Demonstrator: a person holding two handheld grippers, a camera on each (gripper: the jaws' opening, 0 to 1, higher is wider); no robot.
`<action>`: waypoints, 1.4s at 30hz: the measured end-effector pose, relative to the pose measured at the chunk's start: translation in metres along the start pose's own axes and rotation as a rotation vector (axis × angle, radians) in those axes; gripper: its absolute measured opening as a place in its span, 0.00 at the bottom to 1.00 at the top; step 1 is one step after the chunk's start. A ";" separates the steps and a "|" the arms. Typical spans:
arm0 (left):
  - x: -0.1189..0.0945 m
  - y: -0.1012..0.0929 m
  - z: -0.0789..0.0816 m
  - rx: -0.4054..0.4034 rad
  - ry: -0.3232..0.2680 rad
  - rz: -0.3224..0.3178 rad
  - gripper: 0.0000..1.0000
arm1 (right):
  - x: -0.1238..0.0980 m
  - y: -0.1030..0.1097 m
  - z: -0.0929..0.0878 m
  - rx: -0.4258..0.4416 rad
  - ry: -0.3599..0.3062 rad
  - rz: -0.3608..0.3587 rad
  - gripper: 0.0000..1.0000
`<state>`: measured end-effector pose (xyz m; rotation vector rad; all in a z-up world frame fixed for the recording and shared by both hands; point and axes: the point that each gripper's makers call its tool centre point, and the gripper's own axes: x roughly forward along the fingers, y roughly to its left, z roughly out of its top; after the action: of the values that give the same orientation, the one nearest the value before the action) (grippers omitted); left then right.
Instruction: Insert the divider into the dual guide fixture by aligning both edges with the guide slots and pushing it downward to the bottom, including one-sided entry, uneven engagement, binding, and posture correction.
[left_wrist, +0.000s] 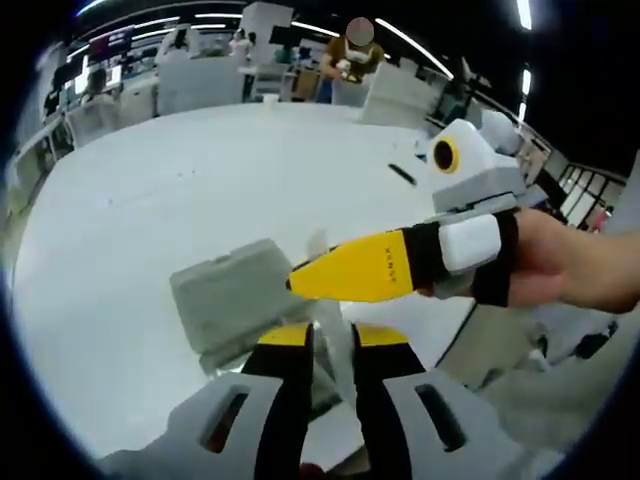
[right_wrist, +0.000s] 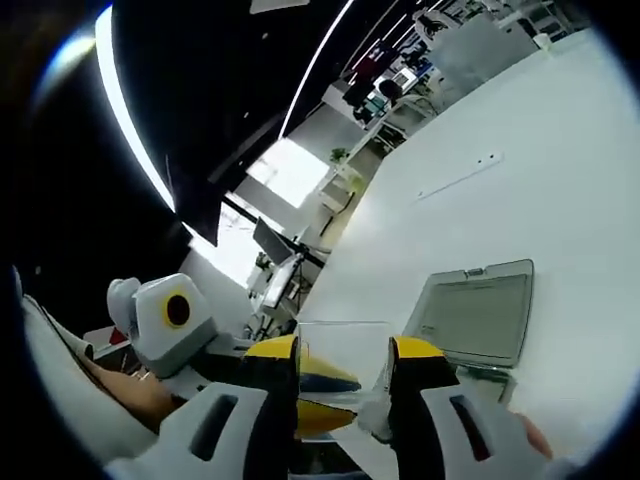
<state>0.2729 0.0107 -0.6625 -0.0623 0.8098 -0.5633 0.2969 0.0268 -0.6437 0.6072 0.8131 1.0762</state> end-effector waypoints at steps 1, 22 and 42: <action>0.001 0.000 0.000 0.004 0.000 0.004 0.10 | 0.000 0.000 0.000 -0.001 0.000 -0.001 0.31; -0.001 0.007 0.000 -0.036 -0.005 0.033 0.07 | 0.004 0.001 0.002 -0.033 -0.014 -0.057 0.31; -0.003 0.008 0.000 -0.057 -0.001 0.033 0.06 | 0.005 0.001 0.001 -0.050 -0.015 -0.094 0.31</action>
<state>0.2750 0.0193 -0.6633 -0.1015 0.8244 -0.5092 0.2986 0.0315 -0.6435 0.5287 0.7920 1.0020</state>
